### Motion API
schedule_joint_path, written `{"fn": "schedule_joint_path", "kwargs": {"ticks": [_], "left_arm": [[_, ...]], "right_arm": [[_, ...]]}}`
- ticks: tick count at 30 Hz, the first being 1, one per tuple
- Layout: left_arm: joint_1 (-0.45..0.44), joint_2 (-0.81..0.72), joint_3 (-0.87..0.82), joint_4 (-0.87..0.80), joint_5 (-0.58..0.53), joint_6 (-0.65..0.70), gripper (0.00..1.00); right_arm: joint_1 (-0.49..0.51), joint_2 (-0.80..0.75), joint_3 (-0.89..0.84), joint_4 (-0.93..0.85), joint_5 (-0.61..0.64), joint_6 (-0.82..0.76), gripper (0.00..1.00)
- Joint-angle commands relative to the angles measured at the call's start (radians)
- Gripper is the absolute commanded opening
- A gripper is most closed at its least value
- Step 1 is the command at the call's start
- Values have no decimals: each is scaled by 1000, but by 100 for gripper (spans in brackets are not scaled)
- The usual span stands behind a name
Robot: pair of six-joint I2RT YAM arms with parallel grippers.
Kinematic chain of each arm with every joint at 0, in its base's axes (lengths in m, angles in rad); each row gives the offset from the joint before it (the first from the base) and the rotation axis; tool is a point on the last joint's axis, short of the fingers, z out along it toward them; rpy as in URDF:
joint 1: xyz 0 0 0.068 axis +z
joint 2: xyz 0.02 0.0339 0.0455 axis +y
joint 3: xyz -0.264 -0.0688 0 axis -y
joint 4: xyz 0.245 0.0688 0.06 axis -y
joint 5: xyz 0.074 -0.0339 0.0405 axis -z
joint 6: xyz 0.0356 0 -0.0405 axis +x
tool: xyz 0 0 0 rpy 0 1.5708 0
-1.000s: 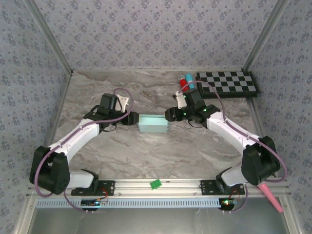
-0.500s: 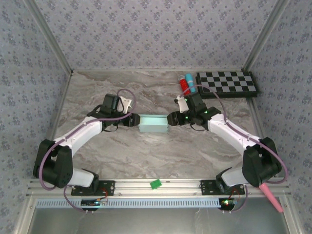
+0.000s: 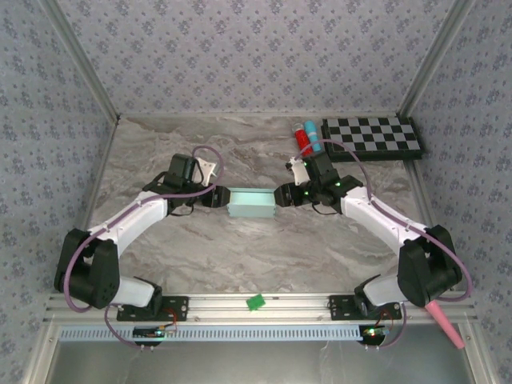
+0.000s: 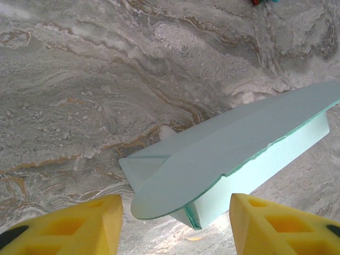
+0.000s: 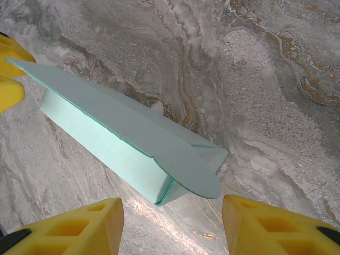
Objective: Fold the paper box
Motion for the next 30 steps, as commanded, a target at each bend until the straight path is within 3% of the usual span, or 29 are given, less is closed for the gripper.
{"fn": "schedule_joint_path", "kwargs": {"ticks": [1,30], "left_arm": [[3,-26,21,24,-5,20,56],[0,-2,21,46,97,9,43]], "right_arm": [[1,15,9,2,-25,9,54],[9,38,27,19,-62,19,49]]}}
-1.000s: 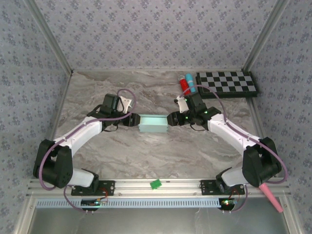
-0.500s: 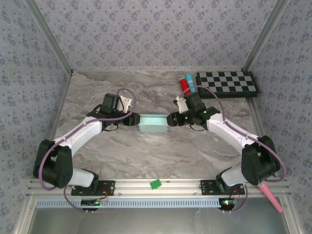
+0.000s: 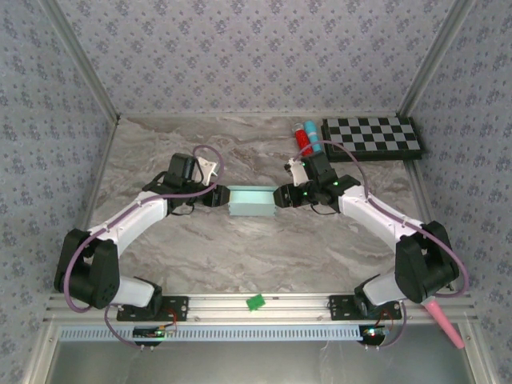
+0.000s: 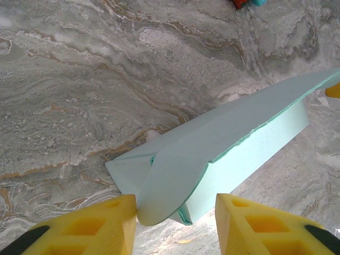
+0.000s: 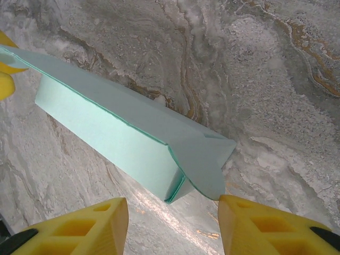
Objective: Fold the paper box
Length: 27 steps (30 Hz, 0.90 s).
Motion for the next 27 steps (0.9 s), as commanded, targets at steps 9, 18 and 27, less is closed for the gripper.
{"fn": "schedule_joint_path", "kwargs": {"ticks": [9,18,27], "left_arm": [[-7,7,26,29,64,6,41],[-12,30,27,21,55,7,39],[-16,23,10,19,37,8,39]], "right_arm": [[12,13,34,33,-62,21,50],[20,32,49,34,-77,24,49],[29,46,59,37,-84,25,49]]}}
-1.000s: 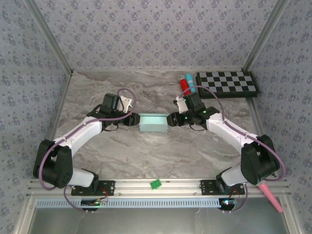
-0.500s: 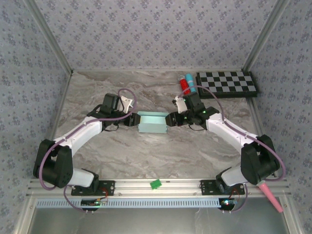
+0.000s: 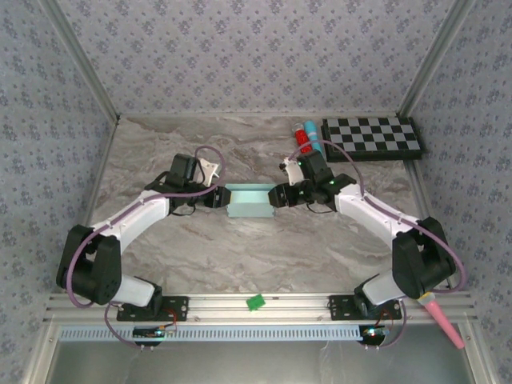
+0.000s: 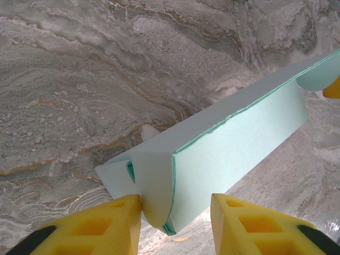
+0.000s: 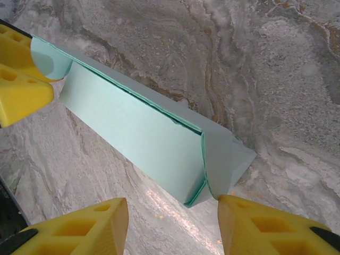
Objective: Fold the paper box
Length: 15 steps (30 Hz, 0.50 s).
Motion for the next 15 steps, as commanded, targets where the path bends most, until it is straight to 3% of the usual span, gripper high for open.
{"fn": "schedule_joint_path", "kwargs": {"ticks": [1,15], "left_arm": [[-15,-4,9,18,15,8,39],[-26,-1,9,21,10,4,37]], "right_arm": [[10,16,39,7,-33,12,50],[26,32,52,9,-40,16,49]]}}
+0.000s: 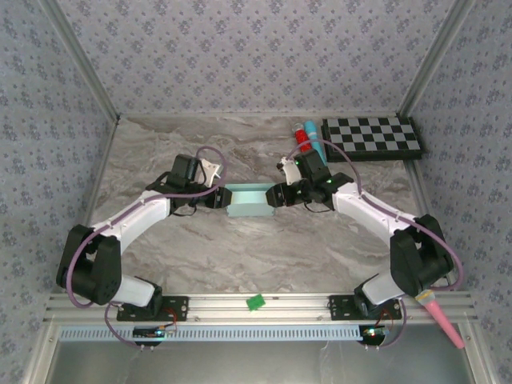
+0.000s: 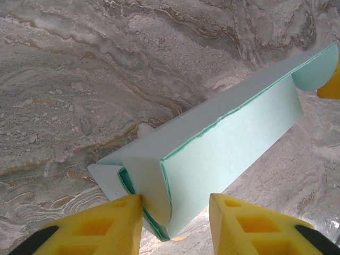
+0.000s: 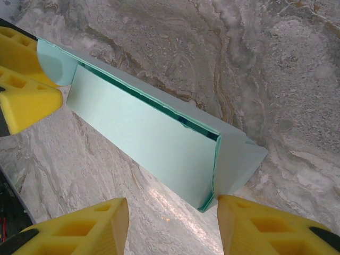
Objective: Fold the paper box
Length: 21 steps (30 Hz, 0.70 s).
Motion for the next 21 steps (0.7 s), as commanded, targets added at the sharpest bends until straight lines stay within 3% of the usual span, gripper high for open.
{"fn": "schedule_joint_path", "kwargs": {"ticks": [1,21], "left_arm": [[-14,-1,8,20,17,4,37],[-16,0,10,8,-1,11,37]], "right_arm": [[14,10,33,10,-30,9,49],[23,27,41,20,-39,20,48]]}}
